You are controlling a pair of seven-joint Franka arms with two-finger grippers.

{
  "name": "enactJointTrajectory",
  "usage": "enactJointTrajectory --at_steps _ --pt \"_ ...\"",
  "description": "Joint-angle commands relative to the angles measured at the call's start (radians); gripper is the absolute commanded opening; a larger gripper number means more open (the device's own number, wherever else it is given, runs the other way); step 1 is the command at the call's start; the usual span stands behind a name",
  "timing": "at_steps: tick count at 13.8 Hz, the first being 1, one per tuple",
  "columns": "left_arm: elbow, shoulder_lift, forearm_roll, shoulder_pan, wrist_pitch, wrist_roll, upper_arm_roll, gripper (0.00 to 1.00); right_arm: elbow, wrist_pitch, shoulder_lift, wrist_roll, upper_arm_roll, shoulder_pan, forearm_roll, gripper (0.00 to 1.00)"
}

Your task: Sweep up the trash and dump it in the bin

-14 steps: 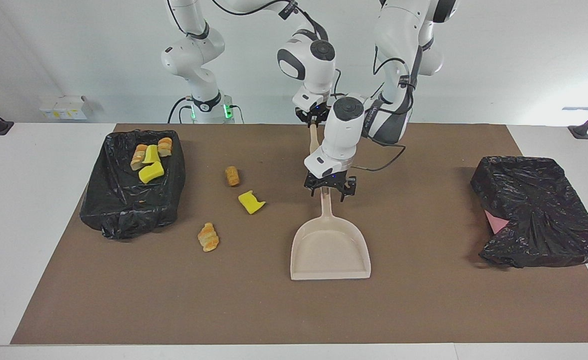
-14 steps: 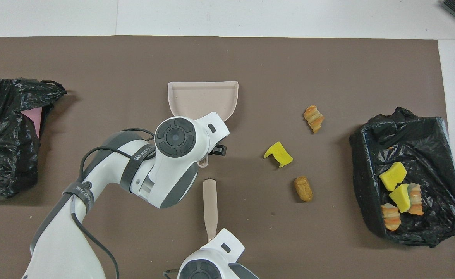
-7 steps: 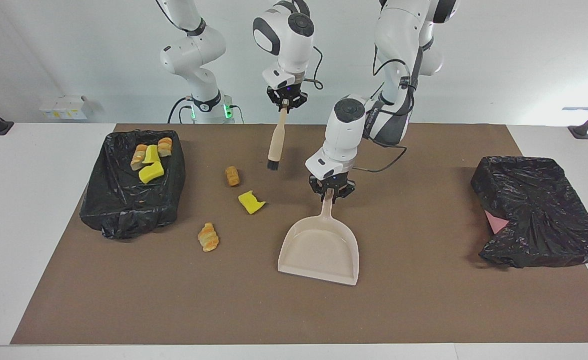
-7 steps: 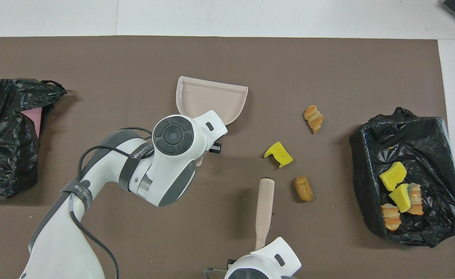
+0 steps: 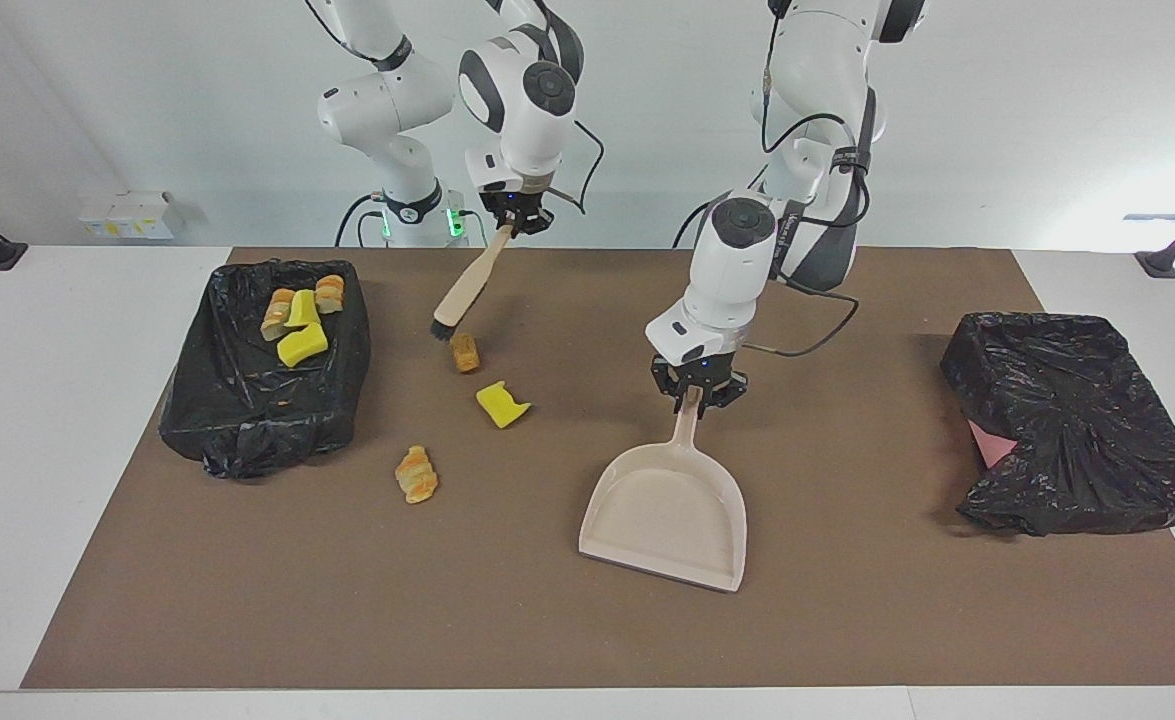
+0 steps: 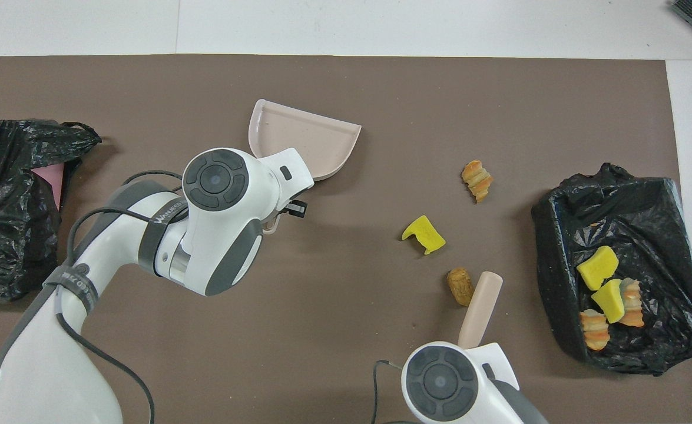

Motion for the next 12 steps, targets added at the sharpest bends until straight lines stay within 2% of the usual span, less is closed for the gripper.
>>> enactJointTrajectory --at_steps 1,4,8,10,12 --pt "0.000 -0.060 0.018 0.048 -0.079 0.130 0.003 0.00 -0.046 0.001 -0.029 -0.023 0.012 -0.054 -0.002 0.00" --pt "0.002 -0.102 0.017 0.105 -0.155 0.290 0.000 0.00 -0.098 0.038 -0.054 -0.077 0.011 -0.102 0.045 0.00" --pt "-0.003 -0.166 0.017 0.152 -0.277 0.475 0.003 0.00 -0.103 0.087 -0.037 -0.169 0.011 -0.149 0.136 0.00" --pt "-0.010 -0.201 0.017 0.180 -0.344 0.635 0.003 0.00 -0.101 0.180 0.065 -0.146 0.012 -0.137 0.139 0.00" --pt "-0.015 -0.209 0.017 0.186 -0.378 0.810 0.003 0.00 -0.094 0.278 0.126 -0.143 0.012 -0.137 0.139 0.00"
